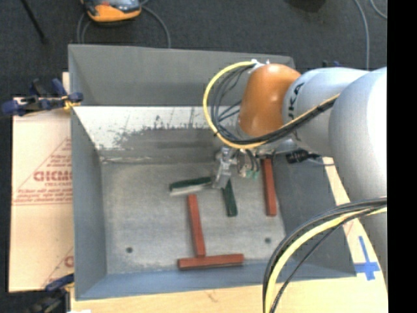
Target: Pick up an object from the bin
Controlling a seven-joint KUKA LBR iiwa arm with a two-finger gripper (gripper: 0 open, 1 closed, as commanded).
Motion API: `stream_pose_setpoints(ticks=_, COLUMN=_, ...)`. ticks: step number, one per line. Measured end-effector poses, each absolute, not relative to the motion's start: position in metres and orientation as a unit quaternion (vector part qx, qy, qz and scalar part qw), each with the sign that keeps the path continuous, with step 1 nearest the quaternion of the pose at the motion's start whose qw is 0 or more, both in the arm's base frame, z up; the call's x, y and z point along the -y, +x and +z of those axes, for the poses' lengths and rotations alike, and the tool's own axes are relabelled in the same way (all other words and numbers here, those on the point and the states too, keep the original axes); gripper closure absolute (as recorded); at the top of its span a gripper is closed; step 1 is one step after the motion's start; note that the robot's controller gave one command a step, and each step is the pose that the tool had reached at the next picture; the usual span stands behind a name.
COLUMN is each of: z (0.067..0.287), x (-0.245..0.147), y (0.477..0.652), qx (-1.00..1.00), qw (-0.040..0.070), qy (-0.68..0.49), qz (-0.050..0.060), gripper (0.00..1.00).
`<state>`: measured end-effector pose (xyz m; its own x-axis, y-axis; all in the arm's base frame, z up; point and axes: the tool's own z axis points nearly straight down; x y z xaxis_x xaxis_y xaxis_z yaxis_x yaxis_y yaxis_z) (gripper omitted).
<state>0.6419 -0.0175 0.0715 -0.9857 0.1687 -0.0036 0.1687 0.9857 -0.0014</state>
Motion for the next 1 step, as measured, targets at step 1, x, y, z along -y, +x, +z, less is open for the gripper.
stream_pose_setpoints(ticks=1, z=0.0709, x=0.0171, y=0.6407, qx=-0.996, qw=0.000, qy=0.084, qz=-0.001, gripper=0.00)
